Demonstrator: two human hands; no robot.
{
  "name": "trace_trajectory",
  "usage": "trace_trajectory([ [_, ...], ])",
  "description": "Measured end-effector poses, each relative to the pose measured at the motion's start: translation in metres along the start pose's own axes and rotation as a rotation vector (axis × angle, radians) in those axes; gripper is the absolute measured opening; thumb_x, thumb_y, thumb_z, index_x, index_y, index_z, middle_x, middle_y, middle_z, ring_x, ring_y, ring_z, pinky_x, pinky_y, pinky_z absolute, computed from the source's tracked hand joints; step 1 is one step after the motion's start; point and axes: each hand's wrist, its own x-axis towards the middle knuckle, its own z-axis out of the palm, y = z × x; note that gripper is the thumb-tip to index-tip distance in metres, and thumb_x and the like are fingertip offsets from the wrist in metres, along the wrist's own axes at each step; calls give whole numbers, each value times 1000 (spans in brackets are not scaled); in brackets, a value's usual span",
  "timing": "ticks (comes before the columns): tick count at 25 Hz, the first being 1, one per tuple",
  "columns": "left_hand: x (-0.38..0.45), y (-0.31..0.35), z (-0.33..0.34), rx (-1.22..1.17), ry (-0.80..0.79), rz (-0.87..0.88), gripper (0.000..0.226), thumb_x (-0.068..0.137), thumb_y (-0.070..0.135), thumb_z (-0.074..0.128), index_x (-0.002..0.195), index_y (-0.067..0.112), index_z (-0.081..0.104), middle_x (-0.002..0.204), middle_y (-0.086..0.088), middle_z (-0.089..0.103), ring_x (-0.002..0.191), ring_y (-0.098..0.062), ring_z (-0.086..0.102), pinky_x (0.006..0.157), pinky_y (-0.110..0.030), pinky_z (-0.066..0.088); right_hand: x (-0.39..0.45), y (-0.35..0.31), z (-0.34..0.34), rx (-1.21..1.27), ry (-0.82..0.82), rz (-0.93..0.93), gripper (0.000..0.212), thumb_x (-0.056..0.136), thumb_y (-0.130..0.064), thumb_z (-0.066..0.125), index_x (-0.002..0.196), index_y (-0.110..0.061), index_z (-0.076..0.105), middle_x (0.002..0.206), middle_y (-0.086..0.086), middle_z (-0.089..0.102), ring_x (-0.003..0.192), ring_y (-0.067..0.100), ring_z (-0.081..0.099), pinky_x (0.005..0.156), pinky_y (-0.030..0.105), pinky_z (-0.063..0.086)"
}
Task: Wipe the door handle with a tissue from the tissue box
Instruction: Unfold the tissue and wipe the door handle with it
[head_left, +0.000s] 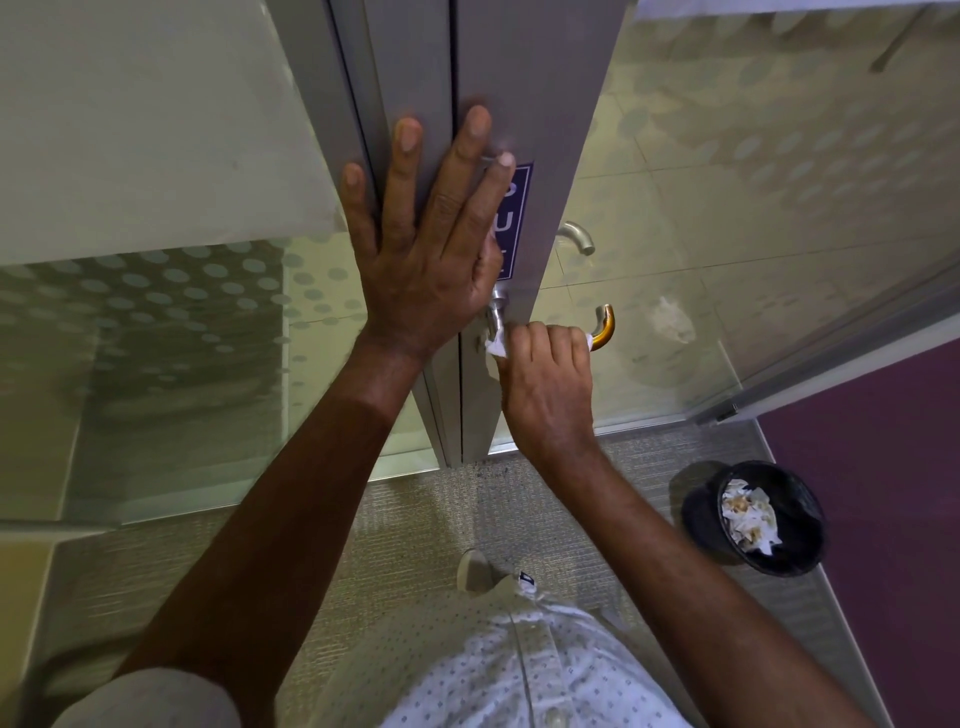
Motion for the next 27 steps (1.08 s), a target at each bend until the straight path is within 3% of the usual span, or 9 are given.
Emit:
trace_trajectory([
  [7,0,1,0,6,18,-11,53,97,28,68,148,25,53,150,-6,54,158,-19,-13,128,-50,-8,36,-20,-17,-182,-276,64,17,101,-29,52,101,-14,61,80,5,63,69,25,59,74,38,48],
  [10,1,1,-1,16,16,-12,52,98,29,67,148,25,53,149,-7,57,158,-19,-15,128,-50,-9,49,-17,-25,-190,-384,-41,16,100,-24,58,114,-16,59,78,4,57,67,25,62,73,39,55],
  [14,2,1,0,15,19,-18,53,98,29,67,148,26,50,149,-7,58,158,-19,-15,128,-49,-9,73,-4,-43,-156,-668,-239,53,101,-23,59,148,-20,33,104,14,58,88,31,63,69,41,50],
  [16,2,1,0,17,17,-16,53,98,29,67,148,26,50,149,-7,58,158,-19,-15,128,-50,-9,76,-1,-44,-177,-723,-249,60,102,-23,56,153,-24,24,104,15,57,83,31,58,67,40,48],
  [19,1,1,0,16,7,-12,51,100,30,66,148,25,52,150,-7,57,158,-19,-16,127,-49,-9,51,-6,-34,-244,-445,-175,36,108,-26,28,140,-20,44,81,4,50,65,24,48,60,35,38],
  [21,1,0,-1,14,0,-11,51,100,30,65,149,25,52,150,-8,57,157,-19,-17,127,-49,-10,33,-8,-22,-148,-237,-36,62,108,-33,1,113,-16,61,74,1,55,62,23,49,63,36,35],
  [23,1,-1,-1,13,-9,-7,52,100,31,65,149,25,50,150,-8,57,157,-18,-18,127,-49,-11,19,4,-9,-18,-52,-5,47,110,-39,20,104,-16,61,83,3,63,75,25,55,74,39,40],
  [25,0,-2,0,12,-9,-7,53,100,31,65,150,25,49,150,-7,56,157,-18,-18,127,-49,-10,2,22,6,-73,24,-112,25,106,-29,40,116,-15,58,99,6,63,91,27,56,89,42,41],
  [27,0,-2,2,12,-7,-11,53,99,31,66,150,26,49,150,-7,57,157,-18,-18,127,-49,-11,-2,37,12,-118,53,-218,28,99,-12,44,125,-13,55,107,9,62,97,30,56,95,43,40],
])
